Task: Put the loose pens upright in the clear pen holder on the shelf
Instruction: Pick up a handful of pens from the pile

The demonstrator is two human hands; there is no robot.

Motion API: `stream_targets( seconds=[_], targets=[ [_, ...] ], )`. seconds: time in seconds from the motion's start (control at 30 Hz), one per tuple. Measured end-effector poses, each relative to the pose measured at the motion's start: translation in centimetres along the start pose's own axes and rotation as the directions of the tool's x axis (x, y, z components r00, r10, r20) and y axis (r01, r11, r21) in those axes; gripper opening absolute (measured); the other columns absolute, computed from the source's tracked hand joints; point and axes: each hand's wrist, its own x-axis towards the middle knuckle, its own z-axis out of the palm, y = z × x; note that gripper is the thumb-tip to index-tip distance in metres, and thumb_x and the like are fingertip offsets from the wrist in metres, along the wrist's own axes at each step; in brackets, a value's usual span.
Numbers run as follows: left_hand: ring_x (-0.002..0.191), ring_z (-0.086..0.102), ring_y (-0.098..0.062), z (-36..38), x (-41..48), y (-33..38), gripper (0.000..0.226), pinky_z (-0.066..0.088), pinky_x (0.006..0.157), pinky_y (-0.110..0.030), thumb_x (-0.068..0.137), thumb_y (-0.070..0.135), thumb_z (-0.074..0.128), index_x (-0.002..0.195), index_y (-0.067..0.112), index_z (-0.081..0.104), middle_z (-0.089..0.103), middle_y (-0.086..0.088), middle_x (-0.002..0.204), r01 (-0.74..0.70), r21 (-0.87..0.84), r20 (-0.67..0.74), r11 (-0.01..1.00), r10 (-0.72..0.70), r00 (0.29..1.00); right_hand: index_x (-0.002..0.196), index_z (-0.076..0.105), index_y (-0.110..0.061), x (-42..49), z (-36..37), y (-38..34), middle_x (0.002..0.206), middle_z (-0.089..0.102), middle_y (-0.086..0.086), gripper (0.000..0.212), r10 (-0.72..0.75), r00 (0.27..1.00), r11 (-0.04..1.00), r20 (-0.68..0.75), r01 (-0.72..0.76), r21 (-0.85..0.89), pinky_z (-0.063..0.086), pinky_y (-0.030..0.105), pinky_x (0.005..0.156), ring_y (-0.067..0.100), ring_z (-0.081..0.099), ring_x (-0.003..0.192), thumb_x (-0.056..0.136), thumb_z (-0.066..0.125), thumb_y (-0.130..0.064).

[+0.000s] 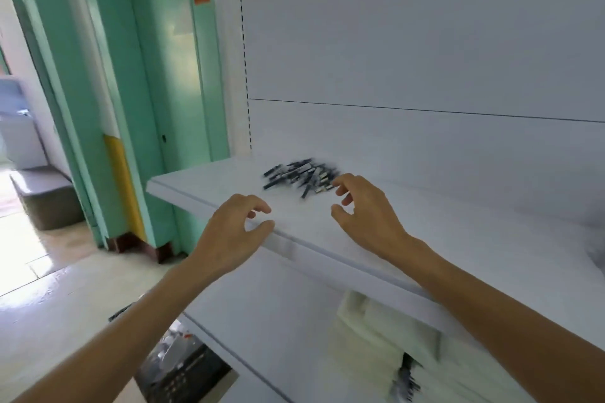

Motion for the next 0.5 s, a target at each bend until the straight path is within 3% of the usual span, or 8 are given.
stream_targets(
  seconds=[0.27, 0.5],
  targets=[
    [0.098, 0.051, -0.010, -3.3, 1.6, -7.2, 0.011, 0.041, 0.085, -0.025, 0.088, 0.022, 0.059, 0.096, 0.028, 0.055, 0.056, 0.002, 0.109, -0.025, 0.047, 0.078, 0.999, 0.021, 0.997, 0.117, 0.054, -0.015, 3.4, 6.8, -2.8, 0.105, 0.057, -0.002, 0.029, 0.093, 0.995, 0.992, -0.020, -0.091, 0.086, 0.046, 0.028, 0.082, 0.014, 0.055, 0.093, 0.088, 0.058, -0.016],
    [0.098, 0.051, -0.008, -2.2, 7.1, -10.1, 0.009, 0.039, 0.083, -0.023, 0.090, 0.020, 0.056, 0.096, 0.027, 0.056, 0.054, 0.004, 0.108, -0.017, -0.036, 0.113, 0.999, 0.021, 0.993, 0.113, 0.055, -0.017, 7.5, 8.1, -1.7, 0.101, 0.058, -0.004, 0.026, 0.090, 0.995, 0.996, 0.048, -0.090, -0.012, 0.049, 0.033, 0.084, 0.015, 0.056, 0.092, 0.087, 0.057, -0.017]
  ],
)
